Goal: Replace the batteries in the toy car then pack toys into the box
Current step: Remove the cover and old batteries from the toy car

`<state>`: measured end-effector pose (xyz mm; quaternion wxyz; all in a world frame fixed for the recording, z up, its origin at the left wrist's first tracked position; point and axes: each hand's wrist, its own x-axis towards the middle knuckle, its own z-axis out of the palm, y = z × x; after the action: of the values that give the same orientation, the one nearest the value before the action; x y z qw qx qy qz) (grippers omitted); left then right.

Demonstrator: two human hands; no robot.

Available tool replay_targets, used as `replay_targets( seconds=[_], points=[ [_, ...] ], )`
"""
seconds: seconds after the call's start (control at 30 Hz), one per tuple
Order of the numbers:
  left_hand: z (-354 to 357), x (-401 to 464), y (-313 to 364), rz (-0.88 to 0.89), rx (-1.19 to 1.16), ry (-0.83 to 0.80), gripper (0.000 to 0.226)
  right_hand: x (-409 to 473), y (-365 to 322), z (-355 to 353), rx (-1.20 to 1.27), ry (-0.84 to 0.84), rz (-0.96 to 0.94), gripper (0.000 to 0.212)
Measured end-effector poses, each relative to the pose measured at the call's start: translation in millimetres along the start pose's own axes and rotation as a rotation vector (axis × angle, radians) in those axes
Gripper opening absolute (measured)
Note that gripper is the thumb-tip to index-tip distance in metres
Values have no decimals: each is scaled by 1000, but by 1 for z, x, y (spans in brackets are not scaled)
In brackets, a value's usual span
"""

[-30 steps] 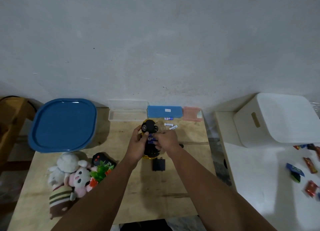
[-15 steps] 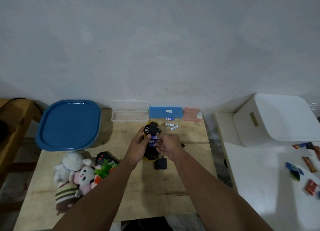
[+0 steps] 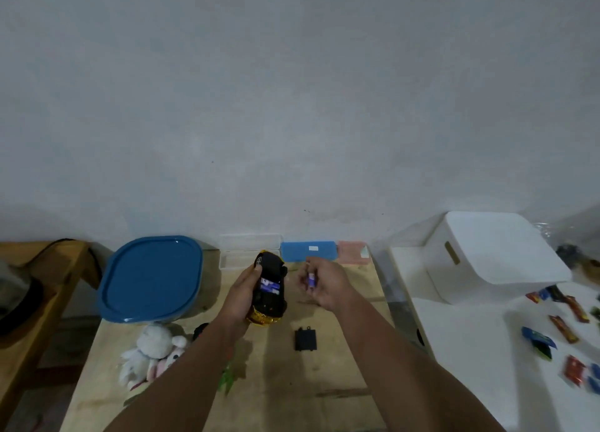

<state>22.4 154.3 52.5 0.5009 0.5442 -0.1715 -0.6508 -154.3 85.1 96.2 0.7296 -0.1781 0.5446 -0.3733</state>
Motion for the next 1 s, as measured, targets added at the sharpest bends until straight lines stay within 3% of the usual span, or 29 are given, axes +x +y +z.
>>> replay_targets(
  seconds=[0.13,0.27,0.4,0.63,0.8,1.0],
  points=[
    [-10,-22,24,-117,-60,-96,51,-23,-3,27,-709,-7,-390,31],
    [-17,-38,39,-104,-42,-186,52,-38,12,46,-1253,-177,-770,14],
    [-26,-58,51,-52,-7,-174,43,-54,23,57,-1349,-256,-906,27],
    [-36,-70,66,-119,34,-154,44,-69,33,59,-1519,-281,-1170,34],
    [-33,-73,71,-128,129,-171,42,-77,32,57,-1564,-301,-1196,35],
    [-24,-73,76,-115,214,-223,39,-87,18,63,-1644,-290,-1243,20]
  ],
)
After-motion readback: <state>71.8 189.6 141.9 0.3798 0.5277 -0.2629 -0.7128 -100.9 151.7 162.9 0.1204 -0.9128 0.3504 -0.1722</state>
